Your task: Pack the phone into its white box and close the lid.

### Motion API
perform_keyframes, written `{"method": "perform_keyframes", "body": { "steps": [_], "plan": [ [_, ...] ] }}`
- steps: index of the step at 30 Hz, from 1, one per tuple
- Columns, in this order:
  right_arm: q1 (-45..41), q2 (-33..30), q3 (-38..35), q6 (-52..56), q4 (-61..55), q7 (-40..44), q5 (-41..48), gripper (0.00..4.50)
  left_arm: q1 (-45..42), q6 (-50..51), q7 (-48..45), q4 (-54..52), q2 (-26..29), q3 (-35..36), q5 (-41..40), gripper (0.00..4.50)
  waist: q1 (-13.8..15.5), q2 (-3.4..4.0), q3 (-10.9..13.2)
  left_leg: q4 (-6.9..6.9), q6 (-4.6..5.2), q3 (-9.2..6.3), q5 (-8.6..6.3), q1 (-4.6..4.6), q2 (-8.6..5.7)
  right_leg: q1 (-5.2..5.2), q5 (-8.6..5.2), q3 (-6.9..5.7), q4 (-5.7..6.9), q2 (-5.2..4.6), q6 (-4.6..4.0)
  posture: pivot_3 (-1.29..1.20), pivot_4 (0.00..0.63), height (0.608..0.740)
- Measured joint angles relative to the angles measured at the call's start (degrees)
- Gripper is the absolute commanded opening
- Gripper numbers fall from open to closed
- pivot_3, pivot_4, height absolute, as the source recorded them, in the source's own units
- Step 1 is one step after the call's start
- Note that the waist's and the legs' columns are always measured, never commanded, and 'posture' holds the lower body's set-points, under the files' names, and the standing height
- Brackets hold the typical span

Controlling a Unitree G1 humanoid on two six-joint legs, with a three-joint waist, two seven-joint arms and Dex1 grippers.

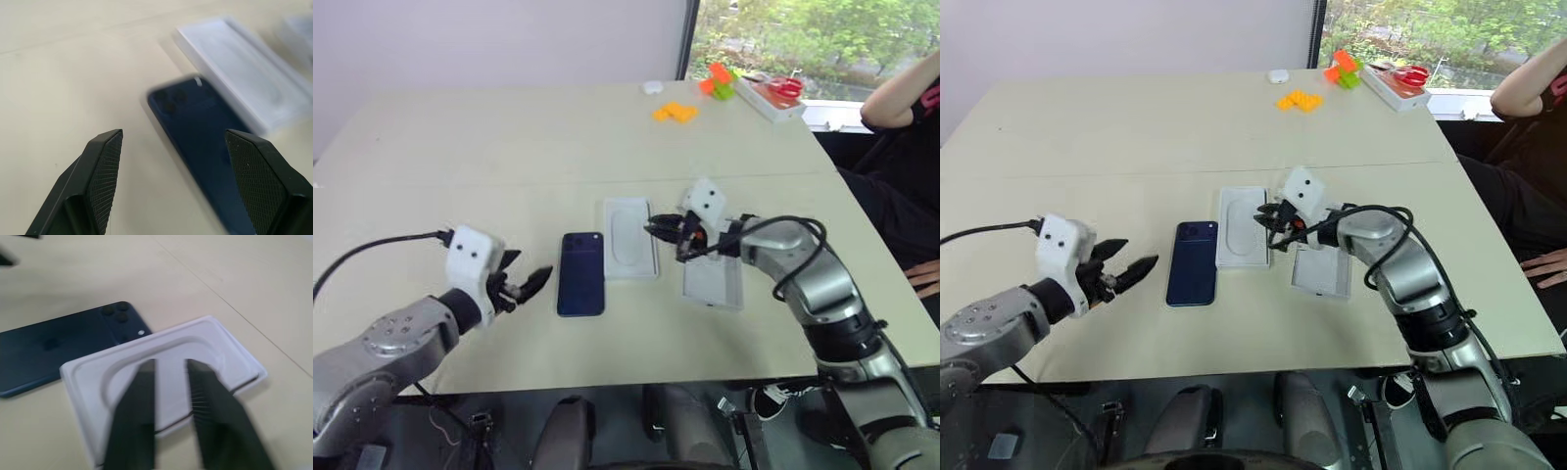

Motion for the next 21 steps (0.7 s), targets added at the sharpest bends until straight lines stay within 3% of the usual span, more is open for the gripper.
{"method": "perform_keyframes", "body": {
  "steps": [3,8,21],
  "plan": [
    [-2.7,3.5,3.3,-0.1,4.0,-3.3,-4.3,0.59,5.3,-5.6,-11.7,0.0,-0.1,0.0,7.1,3.52,-0.1,0.00,0.0,0.03,0.01,0.00,0.01,-0.42,0.05,-0.37,0.08,-0.02,0.03,0.00,-0.13,0.00,0.150,0.730],
    [-7.3,7.7,6.8,3.5,11.4,-4.8,-7.9,0.59,7.6,-8.0,-21.8,0.1,-3.5,5.3,8.0,3.52,0.0,0.01,0.0,0.08,0.01,-0.01,0.00,-0.58,0.07,-0.48,0.16,-0.06,0.04,-0.06,-0.20,0.00,0.150,0.730],
    [-16.2,15.2,6.1,0.9,33.1,-10.6,-13.8,0.59,8.6,-6.6,-27.1,0.2,-8.4,7.7,12.9,3.52,-0.9,0.00,0.0,0.11,0.03,-0.10,0.01,-0.47,0.14,-0.38,0.28,-0.10,0.18,-0.01,-0.05,0.00,0.150,0.730]
  ]
}}
